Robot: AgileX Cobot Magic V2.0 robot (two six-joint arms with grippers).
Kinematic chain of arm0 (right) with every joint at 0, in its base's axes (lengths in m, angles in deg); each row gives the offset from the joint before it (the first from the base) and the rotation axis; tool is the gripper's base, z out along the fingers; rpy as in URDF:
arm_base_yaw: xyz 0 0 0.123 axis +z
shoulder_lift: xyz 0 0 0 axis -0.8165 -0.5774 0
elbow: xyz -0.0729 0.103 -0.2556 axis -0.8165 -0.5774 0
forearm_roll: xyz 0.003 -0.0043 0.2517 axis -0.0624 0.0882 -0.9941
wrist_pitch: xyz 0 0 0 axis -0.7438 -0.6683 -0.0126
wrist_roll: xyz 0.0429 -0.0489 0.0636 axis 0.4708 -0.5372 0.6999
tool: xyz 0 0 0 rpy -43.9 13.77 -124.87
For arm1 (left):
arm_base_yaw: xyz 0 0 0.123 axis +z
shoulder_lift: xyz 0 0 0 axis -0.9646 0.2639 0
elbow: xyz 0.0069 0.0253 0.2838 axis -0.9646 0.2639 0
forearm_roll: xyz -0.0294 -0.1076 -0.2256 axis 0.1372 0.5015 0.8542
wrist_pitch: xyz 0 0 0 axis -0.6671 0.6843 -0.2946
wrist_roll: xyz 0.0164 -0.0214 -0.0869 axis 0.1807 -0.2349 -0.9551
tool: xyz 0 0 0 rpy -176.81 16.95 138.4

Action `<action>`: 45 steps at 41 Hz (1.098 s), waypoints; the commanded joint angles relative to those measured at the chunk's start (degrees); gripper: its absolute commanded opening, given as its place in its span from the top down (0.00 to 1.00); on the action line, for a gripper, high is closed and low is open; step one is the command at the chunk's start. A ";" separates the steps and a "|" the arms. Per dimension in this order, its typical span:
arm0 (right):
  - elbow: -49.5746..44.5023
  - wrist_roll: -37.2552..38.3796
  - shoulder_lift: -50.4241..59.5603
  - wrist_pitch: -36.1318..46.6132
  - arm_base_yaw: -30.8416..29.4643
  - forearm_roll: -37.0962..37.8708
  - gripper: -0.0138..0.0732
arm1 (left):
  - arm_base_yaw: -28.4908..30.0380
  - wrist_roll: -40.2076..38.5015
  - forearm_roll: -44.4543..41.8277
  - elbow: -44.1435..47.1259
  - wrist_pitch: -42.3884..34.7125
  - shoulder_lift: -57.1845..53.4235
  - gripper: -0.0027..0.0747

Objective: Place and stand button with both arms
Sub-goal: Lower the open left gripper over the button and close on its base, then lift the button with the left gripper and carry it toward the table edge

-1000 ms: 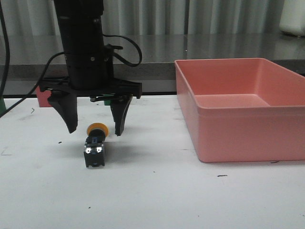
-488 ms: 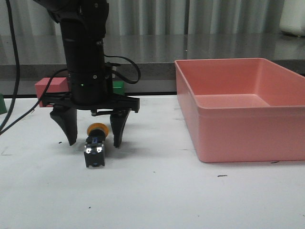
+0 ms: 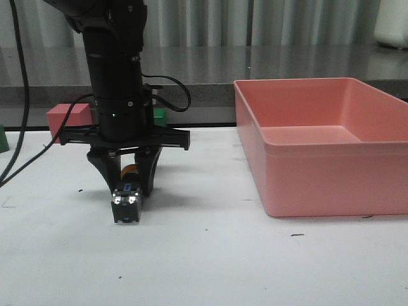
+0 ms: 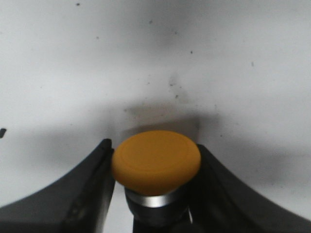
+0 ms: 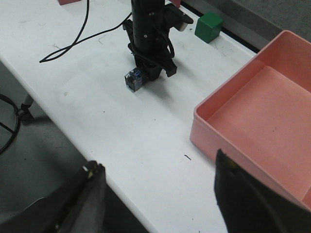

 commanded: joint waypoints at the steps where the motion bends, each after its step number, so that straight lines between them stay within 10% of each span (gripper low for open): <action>1: 1.31 -0.65 -0.06 3.67 -0.37 0.62 0.27 | 0.11 -0.62 -0.80 -2.21 -0.04 -3.17 0.74; 32: 1.31 -0.65 -0.06 3.67 -0.37 0.62 0.27 | 4.82 21.45 -2.97 9.23 -2.23 -28.05 0.75; 45: 1.31 -0.65 -0.06 3.67 -0.37 0.62 0.27 | 13.84 32.84 10.04 24.13 -20.24 -43.52 0.75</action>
